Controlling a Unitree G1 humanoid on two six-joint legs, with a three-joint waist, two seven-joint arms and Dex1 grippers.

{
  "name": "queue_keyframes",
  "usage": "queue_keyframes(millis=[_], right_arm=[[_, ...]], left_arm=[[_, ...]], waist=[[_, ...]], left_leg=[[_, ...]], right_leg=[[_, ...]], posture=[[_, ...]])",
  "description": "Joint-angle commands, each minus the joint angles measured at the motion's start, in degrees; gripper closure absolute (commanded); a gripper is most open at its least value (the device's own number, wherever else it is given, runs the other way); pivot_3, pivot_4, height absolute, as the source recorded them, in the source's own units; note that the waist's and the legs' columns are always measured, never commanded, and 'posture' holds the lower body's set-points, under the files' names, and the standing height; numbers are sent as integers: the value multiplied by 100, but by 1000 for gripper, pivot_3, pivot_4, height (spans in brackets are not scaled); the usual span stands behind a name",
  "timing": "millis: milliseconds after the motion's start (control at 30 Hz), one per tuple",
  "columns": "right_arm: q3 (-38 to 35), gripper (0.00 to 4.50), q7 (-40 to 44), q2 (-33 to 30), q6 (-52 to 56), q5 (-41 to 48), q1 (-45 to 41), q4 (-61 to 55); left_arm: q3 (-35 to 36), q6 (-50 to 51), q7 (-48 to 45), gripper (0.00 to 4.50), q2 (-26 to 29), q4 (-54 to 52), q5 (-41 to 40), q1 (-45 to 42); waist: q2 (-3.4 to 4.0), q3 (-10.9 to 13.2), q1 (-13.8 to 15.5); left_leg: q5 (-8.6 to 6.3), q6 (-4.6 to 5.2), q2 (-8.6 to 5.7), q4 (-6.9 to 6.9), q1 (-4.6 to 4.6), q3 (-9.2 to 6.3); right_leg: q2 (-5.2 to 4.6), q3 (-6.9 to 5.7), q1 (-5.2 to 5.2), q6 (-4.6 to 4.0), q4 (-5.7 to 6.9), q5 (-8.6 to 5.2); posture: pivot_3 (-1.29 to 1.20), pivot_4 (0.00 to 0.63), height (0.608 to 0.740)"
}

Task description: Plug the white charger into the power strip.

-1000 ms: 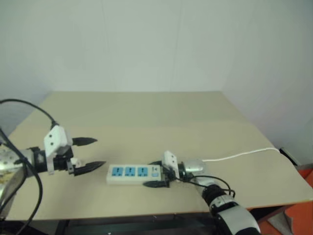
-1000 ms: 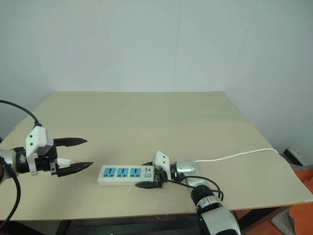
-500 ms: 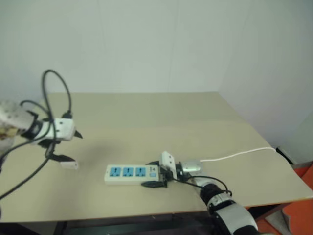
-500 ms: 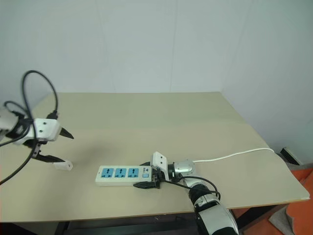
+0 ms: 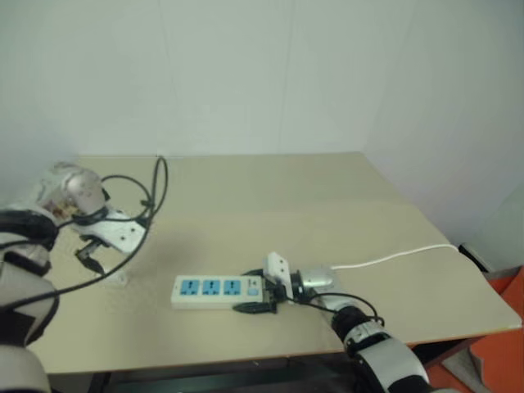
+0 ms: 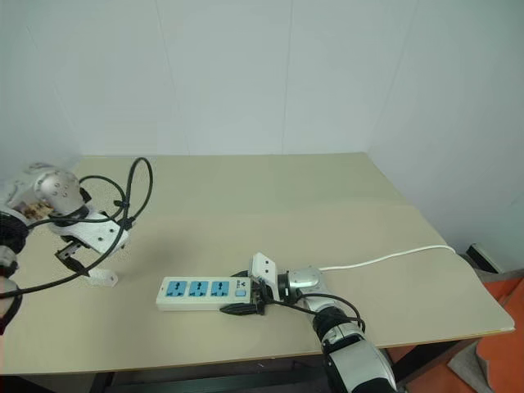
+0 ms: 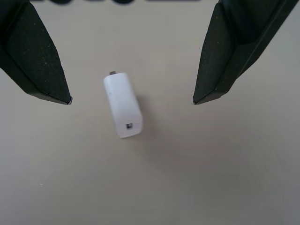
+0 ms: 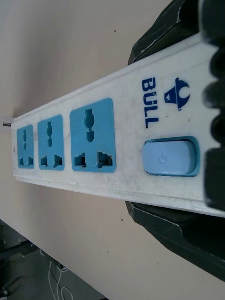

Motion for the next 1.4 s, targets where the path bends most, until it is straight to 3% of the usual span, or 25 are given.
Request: queue_keyframes(millis=[33,233,467,833,1400], right_arm=[[103,1066,6,96,121,-52,78,35],[94,1066,-38,117,156,-38,105,0],[76,1066,-71,104,229,-11,157,-85],[79,1066,-126,104,336,18,248,-281],[108,1066,-160,76,473,56,388,-517]], left_arm=[[15,-159,-16,0,-72,224,195,-91],[214,-169,143,0,-308,332,607,183],[83,-183,1029,0,-377,470,1407,351],[310,314,1302,0,-799,931,1622,479],[384,775,1599,0,-947,1212,1874,473]], waist=[[0,0,0],[0,0,0],[0,0,1],[0,0,7],[-1,-1,9]], left_leg=[[0,0,0,0,0,0],[0,0,0,0,1,0],[0,0,1,1,1,-1],[0,0,1,0,0,-1],[0,0,0,0,1,-2]], right_leg=[[0,0,0,0,0,0],[0,0,1,0,3,0],[1,0,0,1,4,0],[1,-1,0,1,4,0],[1,-1,1,1,6,1]], posture=[[0,150,740],[0,150,740],[0,150,740],[0,150,740],[0,150,740]])
